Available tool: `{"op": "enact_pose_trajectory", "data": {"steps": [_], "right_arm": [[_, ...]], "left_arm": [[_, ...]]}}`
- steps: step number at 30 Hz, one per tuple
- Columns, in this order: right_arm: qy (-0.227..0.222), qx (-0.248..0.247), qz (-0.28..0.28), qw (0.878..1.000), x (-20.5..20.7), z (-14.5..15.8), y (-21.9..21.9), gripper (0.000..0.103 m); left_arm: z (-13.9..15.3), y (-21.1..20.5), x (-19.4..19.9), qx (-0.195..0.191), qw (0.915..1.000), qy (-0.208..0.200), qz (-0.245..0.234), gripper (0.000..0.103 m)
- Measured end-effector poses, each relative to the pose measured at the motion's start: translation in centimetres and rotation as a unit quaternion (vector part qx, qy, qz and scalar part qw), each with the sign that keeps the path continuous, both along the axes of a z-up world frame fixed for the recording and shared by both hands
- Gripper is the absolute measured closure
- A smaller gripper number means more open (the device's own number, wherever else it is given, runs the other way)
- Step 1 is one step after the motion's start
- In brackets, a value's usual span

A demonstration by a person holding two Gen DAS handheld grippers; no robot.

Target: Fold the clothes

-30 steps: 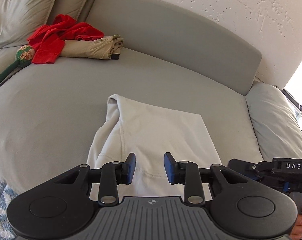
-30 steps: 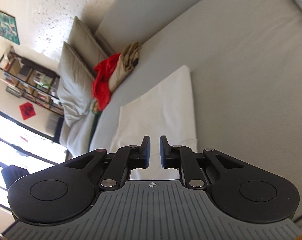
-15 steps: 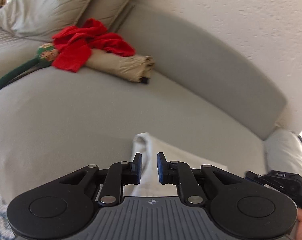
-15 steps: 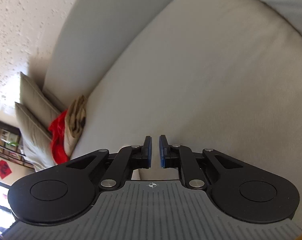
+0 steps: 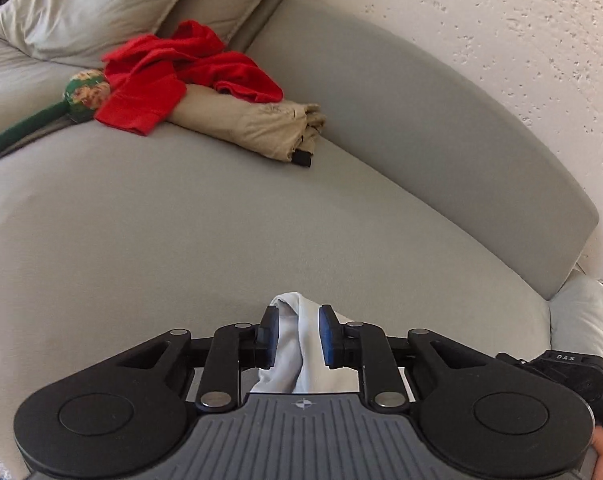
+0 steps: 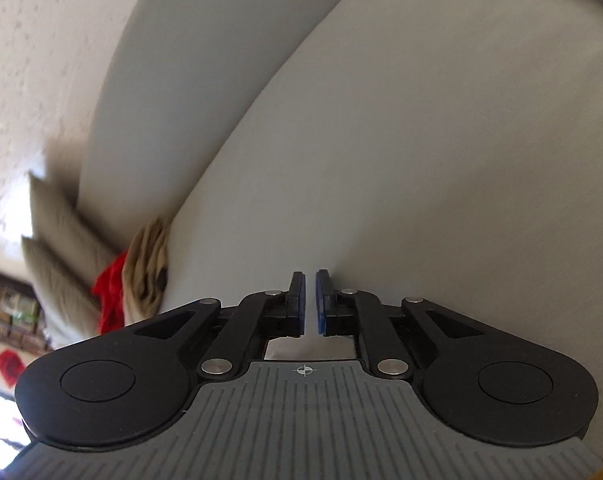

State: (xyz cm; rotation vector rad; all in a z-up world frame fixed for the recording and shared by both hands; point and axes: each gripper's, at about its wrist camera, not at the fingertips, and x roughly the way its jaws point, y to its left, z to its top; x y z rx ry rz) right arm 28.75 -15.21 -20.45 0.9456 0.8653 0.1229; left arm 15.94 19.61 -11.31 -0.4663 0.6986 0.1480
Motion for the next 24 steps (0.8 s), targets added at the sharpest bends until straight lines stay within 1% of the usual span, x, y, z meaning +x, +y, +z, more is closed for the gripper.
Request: {"op": "enact_pose_trajectory", "data": {"steps": [1,2,3,4,5,6,7,8,9,11,12,14,15,16,17,20,21,24], "right_arm": [[0.001,0.004,-0.014,1.000,-0.5,0.5,-1.3,0.090],[0.000,0.012,-0.018,1.000,-1.6,1.2,-2.2,0.087],[-0.004,0.017,-0.019,1.000,-2.9,1.9,-2.9,0.081],[-0.007,0.023,-0.021,1.000,-4.2,2.6,-3.6,0.078],[-0.010,0.022,-0.011,1.000,-5.6,3.5,-3.8,0.069],[-0.014,0.018,0.008,1.000,-7.2,4.4,-3.8,0.066],[-0.017,0.013,0.026,0.999,-8.8,5.4,-3.8,0.066],[-0.021,0.007,0.047,0.999,-10.5,6.4,-3.8,0.065],[-0.026,-0.002,0.070,0.997,-12.3,7.3,-4.0,0.060],[-0.034,-0.020,0.112,0.993,-15.8,9.1,-4.0,0.051],[-0.038,-0.031,0.130,0.990,-17.5,9.9,-3.8,0.047],[-0.042,-0.059,0.161,0.984,-20.1,11.2,-3.0,0.045],[-0.043,-0.074,0.176,0.981,-21.3,11.7,-2.7,0.039],[-0.044,-0.086,0.189,0.977,-22.6,12.1,-2.6,0.037],[-0.044,-0.094,0.198,0.975,-23.6,12.3,-2.5,0.033],[-0.026,-0.104,0.209,0.972,-25.8,12.3,-3.5,0.024],[-0.018,-0.105,0.211,0.972,-26.0,12.0,-3.7,0.024],[0.000,-0.107,0.211,0.972,-26.2,11.2,-4.2,0.024]], "left_arm": [[0.7,0.1,-1.2,-0.005,1.0000,-0.004,-0.004,0.082],[1.4,0.2,-2.4,-0.011,0.9999,-0.008,-0.008,0.079],[2.1,0.3,-3.7,-0.015,0.9997,-0.012,-0.013,0.075],[2.7,-0.1,-5.0,-0.013,0.9996,-0.011,-0.021,0.074],[3.3,-0.5,-6.4,-0.011,0.9995,-0.010,-0.028,0.071],[3.9,-1.0,-7.7,-0.009,0.9993,-0.010,-0.036,0.070],[4.4,-1.4,-8.9,-0.010,0.9989,-0.009,-0.044,0.069],[4.9,-1.9,-10.0,-0.010,0.9985,-0.008,-0.053,0.065],[5.4,-2.4,-11.1,-0.010,0.9980,-0.006,-0.061,0.061],[6.3,-3.4,-13.3,-0.010,0.9969,-0.004,-0.078,0.060],[6.7,-3.9,-14.2,0.001,0.9967,0.005,-0.081,0.057],[6.8,-4.6,-15.6,0.037,0.9956,0.023,-0.083,0.053],[6.7,-4.9,-16.1,0.056,0.9945,0.032,-0.083,0.051],[6.6,-5.2,-16.7,0.074,0.9930,0.041,-0.082,0.050],[6.4,-5.0,-17.2,0.081,0.9927,0.046,-0.077,0.046],[5.2,-3.6,-18.3,0.072,0.9951,0.049,-0.046,0.031],[4.8,-3.1,-18.6,0.068,0.9958,0.050,-0.036,0.031],[3.5,-0.8,-18.7,0.018,0.9988,0.043,-0.014,0.031]]}}
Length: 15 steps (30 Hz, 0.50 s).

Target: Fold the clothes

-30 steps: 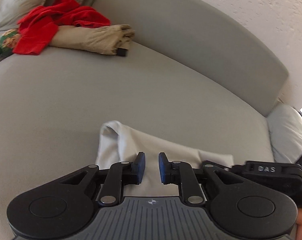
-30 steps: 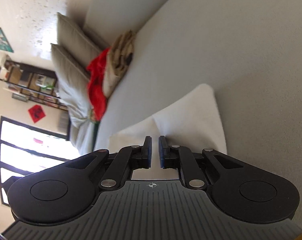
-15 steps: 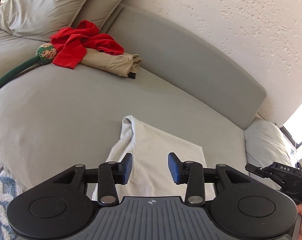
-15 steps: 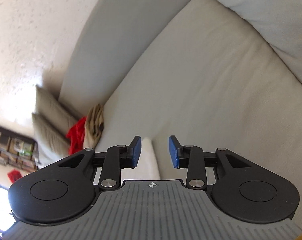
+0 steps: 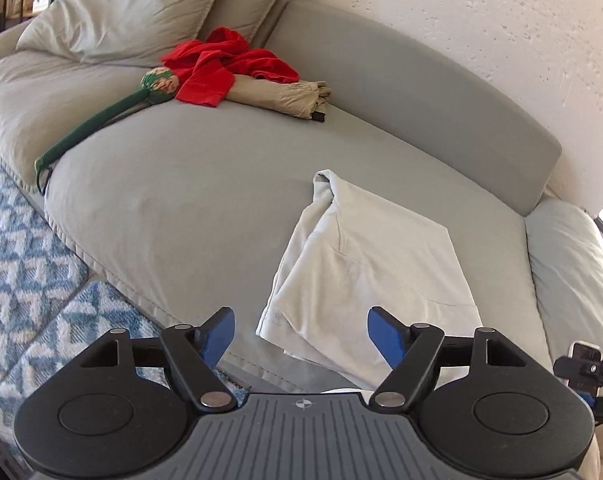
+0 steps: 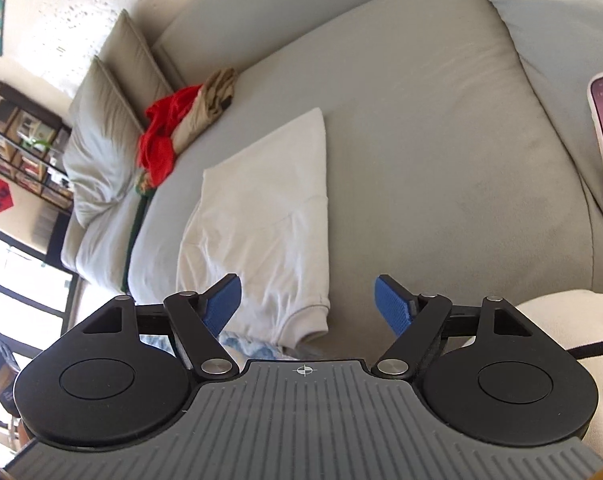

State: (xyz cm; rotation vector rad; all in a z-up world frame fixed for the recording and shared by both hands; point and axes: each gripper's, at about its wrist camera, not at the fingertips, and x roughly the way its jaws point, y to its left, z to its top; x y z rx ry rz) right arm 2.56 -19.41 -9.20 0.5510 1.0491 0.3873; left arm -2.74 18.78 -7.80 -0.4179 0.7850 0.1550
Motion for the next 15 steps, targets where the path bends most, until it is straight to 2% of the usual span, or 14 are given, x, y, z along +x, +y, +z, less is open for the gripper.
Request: {"op": "enact_pose_trajectory", "data": {"steps": [4,6,9,11,15], "right_arm": [[0.008,0.019,-0.005,1.000,0.8,-1.0,-0.4,0.024],[0.013,0.037,-0.009,0.999,2.0,-1.9,-0.3,0.024],[0.032,0.059,-0.017,0.998,3.8,-3.5,-0.4,0.027],[0.043,0.077,-0.017,0.996,5.0,-4.6,-0.4,0.030],[0.069,0.107,-0.022,0.992,7.3,-6.9,-0.3,0.031]], "left_arm": [[-1.7,3.4,1.4,-0.064,0.9977,-0.017,0.015,0.031],[-2.6,5.2,2.4,-0.092,0.9951,-0.024,0.026,0.036],[-4.0,7.2,4.8,-0.160,0.9868,-0.025,0.002,0.036],[-5.0,7.4,6.6,-0.188,0.9814,-0.017,-0.032,0.034],[-6.9,7.2,9.5,-0.191,0.9785,0.025,-0.075,0.034]]}}
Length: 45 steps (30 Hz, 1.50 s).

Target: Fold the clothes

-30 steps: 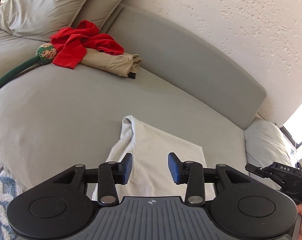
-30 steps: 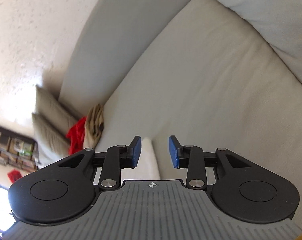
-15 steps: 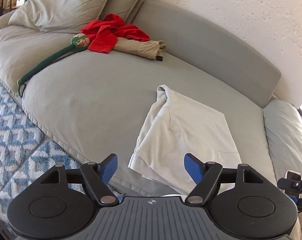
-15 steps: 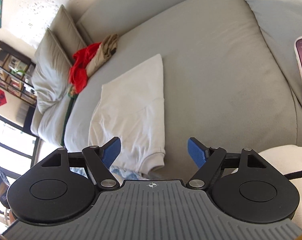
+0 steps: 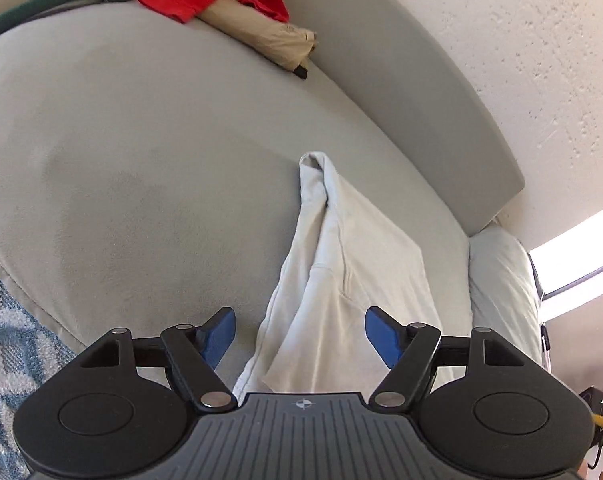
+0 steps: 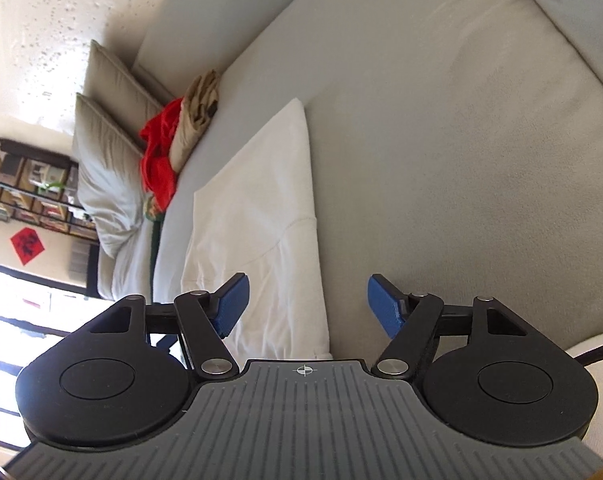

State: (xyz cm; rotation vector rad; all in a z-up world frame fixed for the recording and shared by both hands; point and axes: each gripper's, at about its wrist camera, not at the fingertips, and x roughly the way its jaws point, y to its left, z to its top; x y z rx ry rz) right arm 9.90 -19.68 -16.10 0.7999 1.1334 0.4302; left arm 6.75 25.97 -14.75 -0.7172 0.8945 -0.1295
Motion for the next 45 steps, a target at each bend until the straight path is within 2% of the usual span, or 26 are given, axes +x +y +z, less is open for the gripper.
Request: {"op": "enact_pose_trajectory", "data": {"steps": [4,7,8,12,18,19,21,24,26,28,29,30,32,33,36,39,42,45], "right_arm": [[0.006,0.026,0.016,1.000,1.9,-1.4,0.2,0.032],[0.009,0.039,0.040,0.998,3.6,-2.4,0.6,0.044],[0.011,0.041,0.048,0.998,4.3,-2.8,0.9,0.054],[0.019,0.068,0.061,0.996,7.1,-4.0,1.7,0.061],[0.022,0.105,0.034,0.994,11.4,-5.8,4.0,0.061],[0.022,0.108,0.031,0.993,12.0,-6.0,4.5,0.061],[0.017,0.108,0.025,0.994,13.1,-6.3,5.5,0.061],[0.011,0.104,0.018,0.994,14.2,-6.5,6.8,0.061],[0.011,0.101,0.008,0.995,14.6,-6.5,7.1,0.062],[0.011,0.090,-0.001,0.996,14.9,-6.5,7.4,0.073],[0.005,0.074,-0.002,0.997,14.8,-6.3,7.6,0.093],[-0.006,0.057,0.000,0.998,14.7,-6.1,7.8,0.097],[-0.033,0.019,0.002,0.999,14.3,-5.2,8.3,0.098],[-0.057,-0.007,0.006,0.998,13.8,-4.1,8.7,0.098],[-0.125,-0.056,0.013,0.990,11.6,-0.4,9.0,0.098],[-0.173,-0.091,-0.002,0.981,8.5,3.6,7.7,0.098],[-0.193,-0.097,-0.027,0.976,5.0,6.5,4.9,0.098],[-0.205,-0.098,-0.054,0.972,0.5,8.9,0.9,0.098]], "left_arm": [[-0.4,-0.4,1.3,-0.005,0.9983,0.001,-0.058,0.029],[-0.3,-1.2,2.4,-0.009,0.9938,-0.002,-0.111,0.029],[-0.2,-1.6,2.8,-0.009,0.9918,-0.004,-0.127,0.029],[-0.3,-3.0,4.8,-0.005,0.9864,0.008,-0.164,0.027],[-0.5,-3.5,6.5,-0.016,0.9863,0.025,-0.162,0.024],[-0.3,-3.6,6.5,-0.018,0.9868,0.018,-0.160,0.025],[0.1,-4.0,6.7,-0.021,0.9876,0.005,-0.156,0.034],[-0.6,-5.4,8.1,0.004,0.9875,0.028,-0.155,0.035],[-0.8,-5.6,8.3,0.000,0.9886,0.027,-0.148,0.035],[-1.0,-5.5,8.4,-0.007,0.9906,0.030,-0.133,0.038],[-0.8,-5.6,8.2,0.005,0.9917,0.035,-0.124,0.053],[-0.6,-5.6,8.0,0.017,0.9926,0.039,-0.114,0.078],[-0.2,-5.8,7.5,0.040,0.9935,0.048,-0.095,0.091],[0.3,-6.1,7.2,0.045,0.9940,0.043,-0.089,0.094],[2.9,-8.6,5.9,0.099,0.9894,0.011,-0.105,0.095],[6.2,-11.8,4.1,0.126,0.9821,-0.034,-0.135,0.095],[9.3,-15.3,1.3,0.153,0.9703,-0.075,-0.172,0.095],[11.5,-17.6,-1.8,0.163,0.9581,-0.107,-0.210,0.095]]}}
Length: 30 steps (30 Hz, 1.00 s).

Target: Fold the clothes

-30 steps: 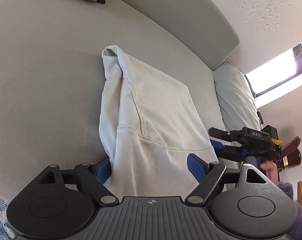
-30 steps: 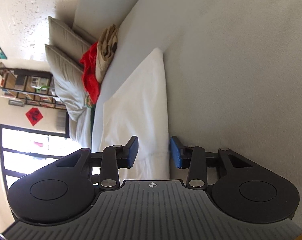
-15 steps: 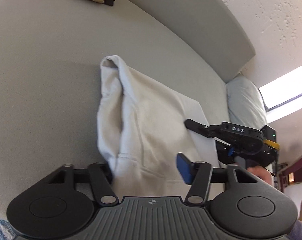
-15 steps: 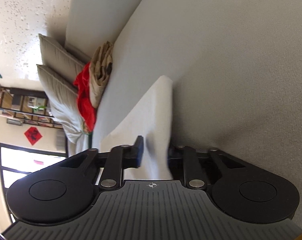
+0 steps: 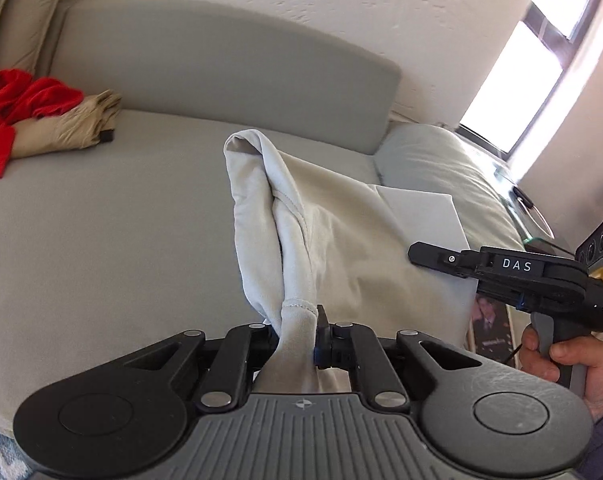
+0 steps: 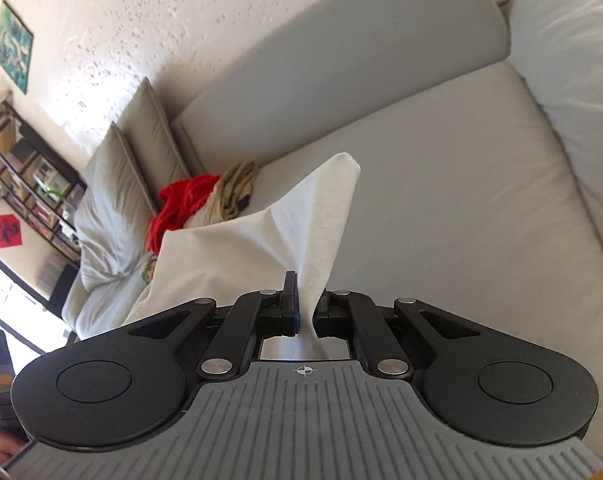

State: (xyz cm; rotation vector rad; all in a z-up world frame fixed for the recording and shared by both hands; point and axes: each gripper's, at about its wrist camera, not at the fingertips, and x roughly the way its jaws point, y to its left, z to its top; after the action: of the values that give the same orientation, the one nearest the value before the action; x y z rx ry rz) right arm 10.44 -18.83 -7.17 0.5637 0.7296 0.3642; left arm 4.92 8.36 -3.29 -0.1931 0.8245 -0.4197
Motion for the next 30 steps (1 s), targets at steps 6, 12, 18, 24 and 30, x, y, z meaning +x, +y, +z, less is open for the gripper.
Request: {"op": "enact_pose_trajectory", "data": {"steps": [6,12,18,24,30], "right_arm": [[-0.022,0.002,-0.073,0.997,-7.8,2.1,-8.3,0.098],[0.011,-0.027,-0.163,0.986,-10.2,2.2,-14.8,0.099],[0.019,-0.069,-0.235,0.969,-7.9,2.5,-20.5,0.099],[0.058,-0.138,-0.299,0.943,-2.7,1.4,-24.3,0.070],[0.037,-0.151,-0.317,0.936,-6.8,2.0,-25.3,0.044]], "left_arm": [[0.7,-5.6,-2.4,-0.028,0.9969,0.006,-0.074,0.095],[-1.6,-13.9,-0.2,-0.033,0.9910,0.020,-0.128,0.095],[-4.5,-22.1,4.8,-0.042,0.9868,0.047,-0.149,0.095],[-7.8,-27.5,10.1,0.053,0.9948,0.059,-0.064,0.064],[-7.0,-23.9,7.2,0.080,0.9961,0.028,-0.023,0.056]]}}
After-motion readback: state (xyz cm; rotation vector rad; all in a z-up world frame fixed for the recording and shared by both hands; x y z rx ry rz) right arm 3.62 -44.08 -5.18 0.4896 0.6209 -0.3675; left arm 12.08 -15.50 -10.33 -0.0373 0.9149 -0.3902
